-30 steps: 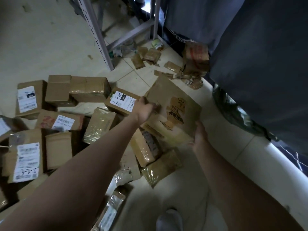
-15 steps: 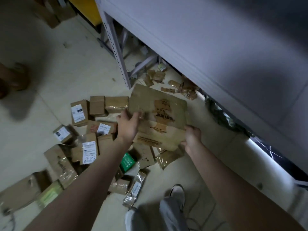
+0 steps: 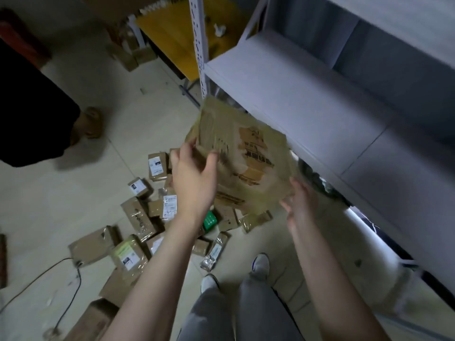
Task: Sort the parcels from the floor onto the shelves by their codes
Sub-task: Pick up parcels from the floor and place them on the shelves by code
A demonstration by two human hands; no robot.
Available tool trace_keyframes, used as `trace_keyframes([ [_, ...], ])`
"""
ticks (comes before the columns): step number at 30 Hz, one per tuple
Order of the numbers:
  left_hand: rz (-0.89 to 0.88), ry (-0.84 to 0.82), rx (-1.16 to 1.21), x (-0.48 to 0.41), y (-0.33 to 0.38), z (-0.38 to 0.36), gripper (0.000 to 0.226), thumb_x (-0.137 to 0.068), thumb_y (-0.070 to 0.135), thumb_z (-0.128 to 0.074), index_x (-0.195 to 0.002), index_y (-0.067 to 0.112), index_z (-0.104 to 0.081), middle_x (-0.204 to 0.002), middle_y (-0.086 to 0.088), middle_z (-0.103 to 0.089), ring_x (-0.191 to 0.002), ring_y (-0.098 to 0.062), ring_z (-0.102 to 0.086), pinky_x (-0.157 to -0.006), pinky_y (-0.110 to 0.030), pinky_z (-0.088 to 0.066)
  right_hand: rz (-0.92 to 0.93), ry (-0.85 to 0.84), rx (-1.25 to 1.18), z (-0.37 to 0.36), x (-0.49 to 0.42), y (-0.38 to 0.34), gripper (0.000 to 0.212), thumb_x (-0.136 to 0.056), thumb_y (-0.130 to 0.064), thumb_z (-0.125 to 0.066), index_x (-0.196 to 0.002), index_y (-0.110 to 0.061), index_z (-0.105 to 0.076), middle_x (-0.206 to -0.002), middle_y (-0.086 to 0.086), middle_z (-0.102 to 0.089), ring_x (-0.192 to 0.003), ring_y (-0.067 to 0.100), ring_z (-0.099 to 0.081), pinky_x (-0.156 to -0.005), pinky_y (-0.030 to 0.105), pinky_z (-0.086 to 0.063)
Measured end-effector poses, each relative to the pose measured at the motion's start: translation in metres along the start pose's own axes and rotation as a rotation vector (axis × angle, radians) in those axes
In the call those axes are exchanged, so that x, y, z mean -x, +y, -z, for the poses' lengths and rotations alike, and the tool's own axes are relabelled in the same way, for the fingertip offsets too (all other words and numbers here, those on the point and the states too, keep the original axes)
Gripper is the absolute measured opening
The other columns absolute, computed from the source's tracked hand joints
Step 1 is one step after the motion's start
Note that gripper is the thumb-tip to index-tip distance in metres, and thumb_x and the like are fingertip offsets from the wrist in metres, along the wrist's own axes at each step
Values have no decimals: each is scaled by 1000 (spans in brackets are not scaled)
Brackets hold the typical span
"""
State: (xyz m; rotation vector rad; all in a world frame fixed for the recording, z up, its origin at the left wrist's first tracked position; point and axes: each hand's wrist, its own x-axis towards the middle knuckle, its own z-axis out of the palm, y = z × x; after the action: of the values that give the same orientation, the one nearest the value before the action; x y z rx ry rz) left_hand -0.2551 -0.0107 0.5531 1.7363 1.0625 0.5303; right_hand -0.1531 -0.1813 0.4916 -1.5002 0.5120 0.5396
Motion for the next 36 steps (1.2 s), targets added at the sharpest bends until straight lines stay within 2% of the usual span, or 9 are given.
trace_keyframes([
  [4, -114, 50, 129, 32, 46, 39, 55, -82, 49, -56, -131, 23, -59, -105, 19, -47, -90, -23, -65, -84, -43, -56, 190, 7, -56, 14, 66, -31, 7, -97, -25, -59, -92, -28, -63, -88, -10, -71, -74, 4, -71, -57, 21, -52],
  [6, -186, 65, 135, 42, 69, 62, 50, -84, 44, -58, -128, 21, -63, -106, 17, -53, -94, -17, -64, -86, -42, -56, 253, -33, -82, 20, 94, -44, 5, -96, -26, -59, -96, -29, -63, -96, -9, -71, -81, 3, -71, -63, 20, -55],
  [10, -249, 75, 107, 52, 106, 101, 32, -88, 31, -63, -118, 23, -71, -111, 9, -67, -103, -5, -61, -95, -38, -51, 372, -114, -126, 31, 132, -70, 8, -95, -29, -59, -100, -27, -65, -107, -7, -70, -104, 11, -66, -88, 32, -49],
  [14, -315, 62, 120, 67, 132, 122, 36, -84, 35, -63, -119, 29, -71, -106, 13, -67, -99, -9, -61, -89, -43, -53, 483, -158, -135, 39, 158, -105, 14, -97, -28, -56, -108, -27, -64, -101, -12, -67, -95, 3, -65, -82, 29, -49],
  [20, -462, -50, 333, 86, 156, 131, 52, -90, 13, -63, -140, 21, -50, -130, 9, -56, -119, 0, -52, -90, -10, -46, 628, -228, -185, 47, 190, -155, 30, -98, -27, -51, -125, -18, -62, -101, -10, -65, -82, -5, -63, -61, 13, -50],
  [27, -557, -98, 379, 80, 193, 154, 50, -87, 19, -65, -135, 21, -49, -131, 9, -58, -124, -9, -53, -105, -41, -45, 785, -243, -236, 43, 224, -207, 39, -94, -23, -59, -129, -10, -52, -102, -4, -63, -84, 3, -62, -58, 14, -49],
  [29, -560, -86, 416, 79, 206, 163, 51, -82, 23, -67, -130, 20, -51, -128, 9, -61, -122, -9, -55, -106, -40, -45, 839, -258, -207, 45, 233, -224, 46, -85, -30, -64, -125, -9, -55, -98, -5, -65, -82, 3, -62, -60, 16, -49],
  [33, -555, -97, 483, 73, 239, 176, 50, -81, 18, -72, -127, 16, -51, -124, 2, -63, -117, -10, -59, -103, -34, -47, 887, -289, -150, 50, 248, -261, 13, -93, -17, -59, -105, -20, -66, -95, -5, -69, -85, 6, -63, -57, 12, -47],
  [36, -539, -149, 482, 70, 264, 178, 48, -84, 12, -72, -126, 15, -50, -114, 7, -63, -106, -6, -63, -96, -30, -49, 929, -259, -104, 54, 255, -285, 18, -94, -12, -59, -102, -25, -68, -99, -6, -72, -91, 6, -66, -61, 10, -47],
])
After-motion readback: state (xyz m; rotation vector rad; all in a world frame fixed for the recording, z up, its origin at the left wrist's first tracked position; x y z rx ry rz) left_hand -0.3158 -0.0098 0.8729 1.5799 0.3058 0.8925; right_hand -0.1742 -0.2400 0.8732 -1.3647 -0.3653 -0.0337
